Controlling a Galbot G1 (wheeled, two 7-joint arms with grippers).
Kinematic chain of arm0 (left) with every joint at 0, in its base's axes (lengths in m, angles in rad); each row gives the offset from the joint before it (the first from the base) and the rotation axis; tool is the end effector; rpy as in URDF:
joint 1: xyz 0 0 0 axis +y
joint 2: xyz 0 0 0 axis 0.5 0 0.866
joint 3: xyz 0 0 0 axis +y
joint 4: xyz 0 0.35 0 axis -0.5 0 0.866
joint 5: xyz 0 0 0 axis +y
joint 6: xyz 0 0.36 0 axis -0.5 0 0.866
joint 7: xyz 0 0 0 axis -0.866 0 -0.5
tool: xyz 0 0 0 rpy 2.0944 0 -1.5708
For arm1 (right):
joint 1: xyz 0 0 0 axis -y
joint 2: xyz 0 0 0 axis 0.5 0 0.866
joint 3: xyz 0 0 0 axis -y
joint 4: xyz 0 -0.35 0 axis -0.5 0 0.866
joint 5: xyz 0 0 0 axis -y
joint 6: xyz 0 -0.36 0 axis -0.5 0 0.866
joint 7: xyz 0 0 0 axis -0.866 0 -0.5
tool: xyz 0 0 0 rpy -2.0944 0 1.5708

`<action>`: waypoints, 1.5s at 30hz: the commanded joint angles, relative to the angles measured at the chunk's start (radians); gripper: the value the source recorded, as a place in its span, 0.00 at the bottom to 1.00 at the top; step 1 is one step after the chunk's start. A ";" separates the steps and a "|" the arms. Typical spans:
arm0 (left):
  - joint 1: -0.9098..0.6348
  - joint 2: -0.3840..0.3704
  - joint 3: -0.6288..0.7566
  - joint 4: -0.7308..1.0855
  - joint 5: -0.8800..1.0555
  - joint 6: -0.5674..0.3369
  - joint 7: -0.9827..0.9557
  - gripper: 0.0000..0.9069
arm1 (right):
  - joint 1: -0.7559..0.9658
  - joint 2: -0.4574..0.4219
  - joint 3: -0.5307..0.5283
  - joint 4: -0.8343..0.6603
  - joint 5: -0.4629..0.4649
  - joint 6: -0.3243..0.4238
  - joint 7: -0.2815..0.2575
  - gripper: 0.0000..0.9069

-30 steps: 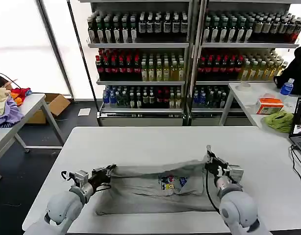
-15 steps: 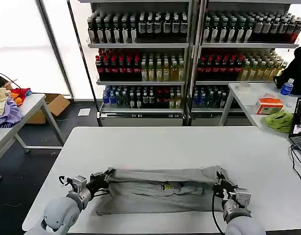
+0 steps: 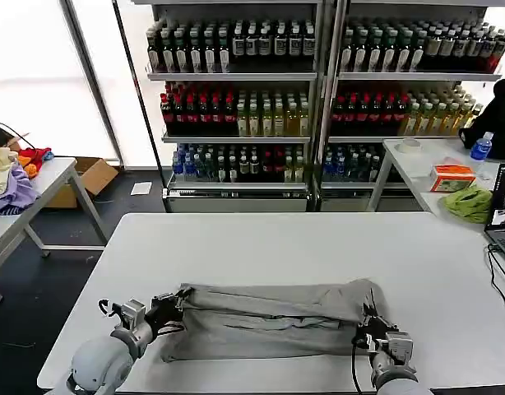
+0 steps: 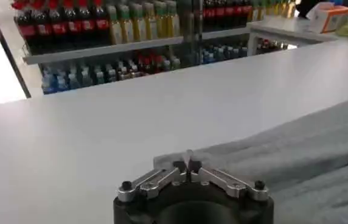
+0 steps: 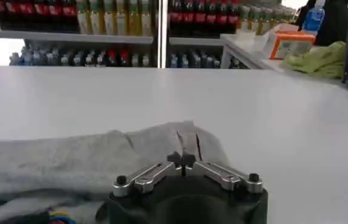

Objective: Fold and organize the clothes.

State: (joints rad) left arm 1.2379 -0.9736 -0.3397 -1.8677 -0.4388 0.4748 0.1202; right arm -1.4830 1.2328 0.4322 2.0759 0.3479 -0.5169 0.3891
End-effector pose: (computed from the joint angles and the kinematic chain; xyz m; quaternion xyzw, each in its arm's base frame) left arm 0.2872 0.0855 -0.2976 -0.1983 -0.9458 -0.0705 0.2473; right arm 0.2104 -0.0312 -0.2914 -0.0619 -0.9668 0.0370 0.2453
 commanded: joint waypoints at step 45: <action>0.134 -0.073 -0.132 -0.237 0.037 0.000 -0.052 1.00 | -0.030 -0.013 0.076 0.175 -0.086 0.087 -0.026 1.00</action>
State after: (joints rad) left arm 1.3633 -1.0320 -0.4307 -2.0266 -0.3904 0.4768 0.0867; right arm -1.5166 1.2219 0.4717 2.1616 0.2582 -0.4471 0.3667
